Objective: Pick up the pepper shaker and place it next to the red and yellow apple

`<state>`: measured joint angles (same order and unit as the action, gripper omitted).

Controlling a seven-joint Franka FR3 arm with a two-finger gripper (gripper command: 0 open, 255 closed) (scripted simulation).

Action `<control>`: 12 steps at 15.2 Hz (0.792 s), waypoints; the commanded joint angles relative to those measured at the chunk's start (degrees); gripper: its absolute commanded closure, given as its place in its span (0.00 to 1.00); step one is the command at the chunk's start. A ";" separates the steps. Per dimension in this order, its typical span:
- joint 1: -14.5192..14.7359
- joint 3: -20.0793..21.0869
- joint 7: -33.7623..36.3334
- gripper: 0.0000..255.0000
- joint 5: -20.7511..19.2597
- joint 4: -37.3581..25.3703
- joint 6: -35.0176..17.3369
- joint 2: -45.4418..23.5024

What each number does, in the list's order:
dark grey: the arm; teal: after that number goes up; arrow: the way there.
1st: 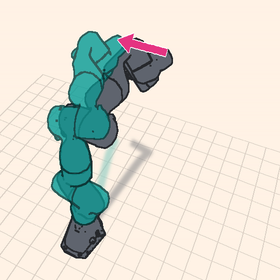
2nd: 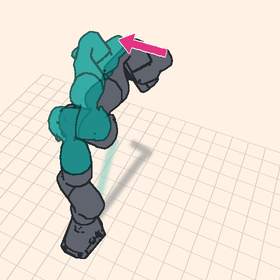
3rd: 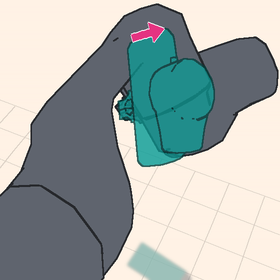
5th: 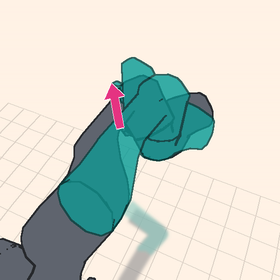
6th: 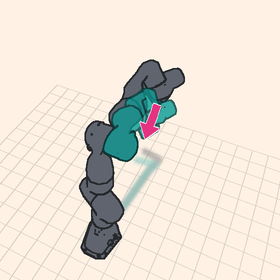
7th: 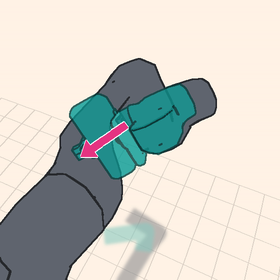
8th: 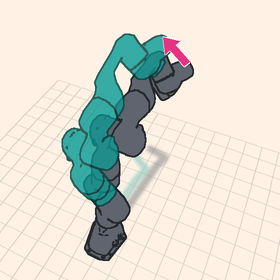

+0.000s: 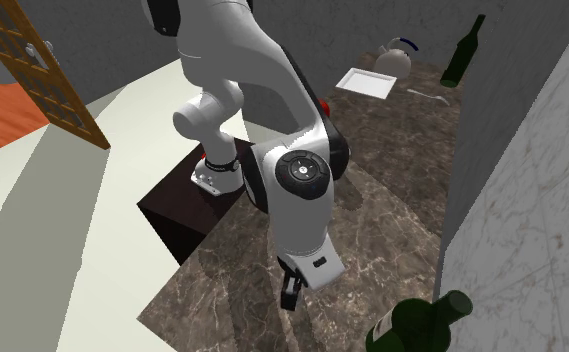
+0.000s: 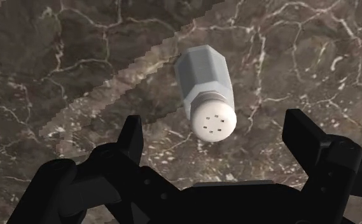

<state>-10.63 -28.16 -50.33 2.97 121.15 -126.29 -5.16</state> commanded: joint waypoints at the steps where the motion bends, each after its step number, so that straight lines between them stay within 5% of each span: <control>1: -0.01 0.02 -0.09 0.00 0.16 0.10 -0.34 -0.25; 6: -0.01 0.02 -0.08 0.00 0.16 0.10 -0.33 -0.24; 7: -0.01 0.02 -0.08 1.00 0.16 0.10 -0.33 -0.24; 12: -0.01 0.02 -0.08 1.00 0.16 0.10 -0.33 -0.24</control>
<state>-10.64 -28.13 -50.41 3.13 121.25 -126.62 -5.40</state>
